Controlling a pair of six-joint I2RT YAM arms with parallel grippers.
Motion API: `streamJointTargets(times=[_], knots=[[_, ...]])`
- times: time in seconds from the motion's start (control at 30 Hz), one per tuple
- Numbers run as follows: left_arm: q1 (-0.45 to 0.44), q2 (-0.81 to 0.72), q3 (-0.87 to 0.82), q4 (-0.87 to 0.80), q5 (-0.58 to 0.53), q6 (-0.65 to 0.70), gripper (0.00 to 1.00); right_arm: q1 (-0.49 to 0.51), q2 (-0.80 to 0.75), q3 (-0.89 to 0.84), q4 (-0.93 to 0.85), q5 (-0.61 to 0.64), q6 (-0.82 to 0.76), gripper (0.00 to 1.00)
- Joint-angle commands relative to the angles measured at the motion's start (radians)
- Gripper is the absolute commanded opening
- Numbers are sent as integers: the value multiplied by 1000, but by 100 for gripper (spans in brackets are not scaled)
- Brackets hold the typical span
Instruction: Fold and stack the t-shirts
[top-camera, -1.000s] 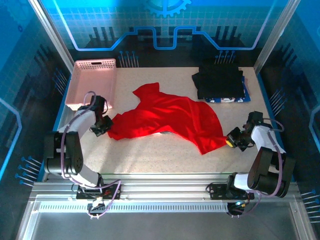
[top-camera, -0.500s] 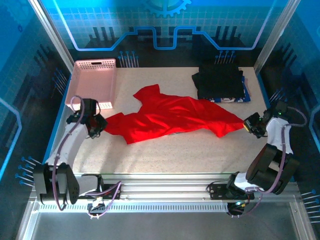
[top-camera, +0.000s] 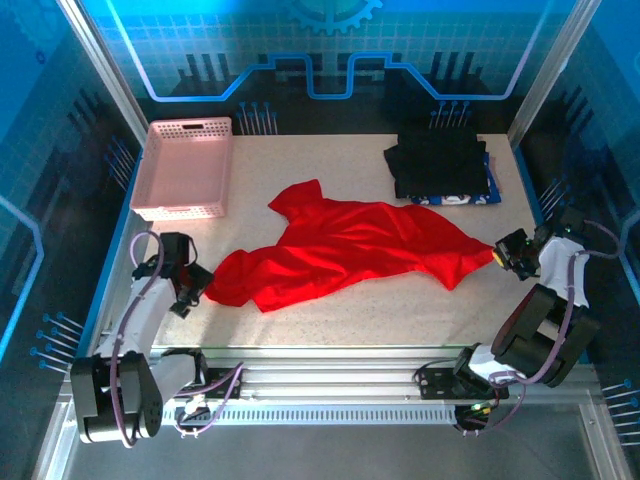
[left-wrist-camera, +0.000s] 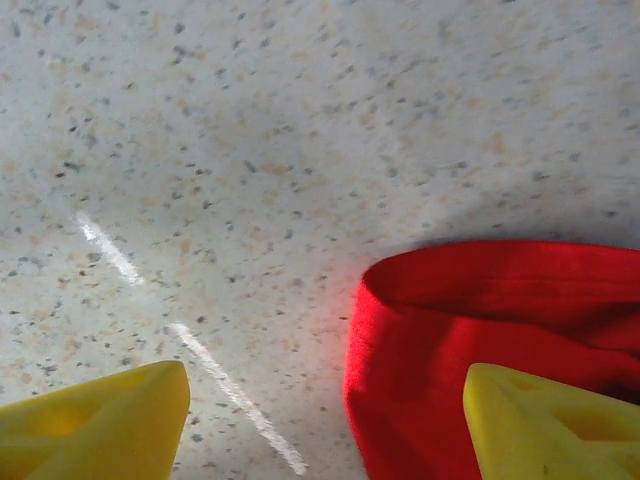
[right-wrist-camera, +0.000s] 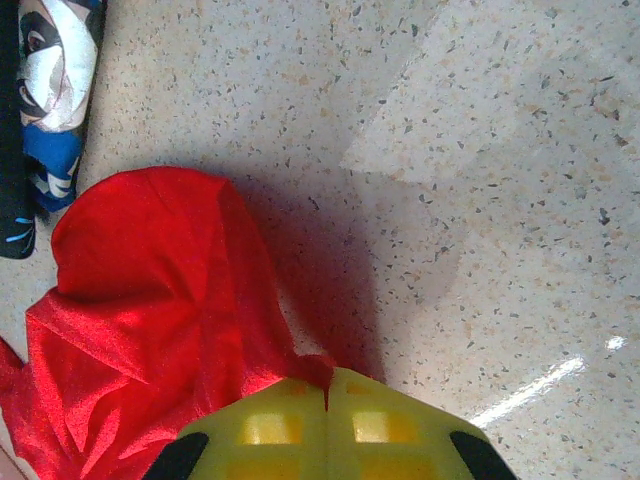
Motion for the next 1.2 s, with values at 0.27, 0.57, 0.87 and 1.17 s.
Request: streamJointTargets(times=[0.27,0.57,0.87,1.17], knots=[[-88,95,108,254,429,108,75,-10,19,-4,-11,-22,-35,0],[-307,177,115,64,506,16,67,-10,7,-2,-26,-11,-49,0],[-471,95,-4,7,505,-100,60,-10,4,-9,-23,-12,-44,0],[-525,187,-68,192,439,-193,58,-8,-3,-25,-17,-15,-46,0]])
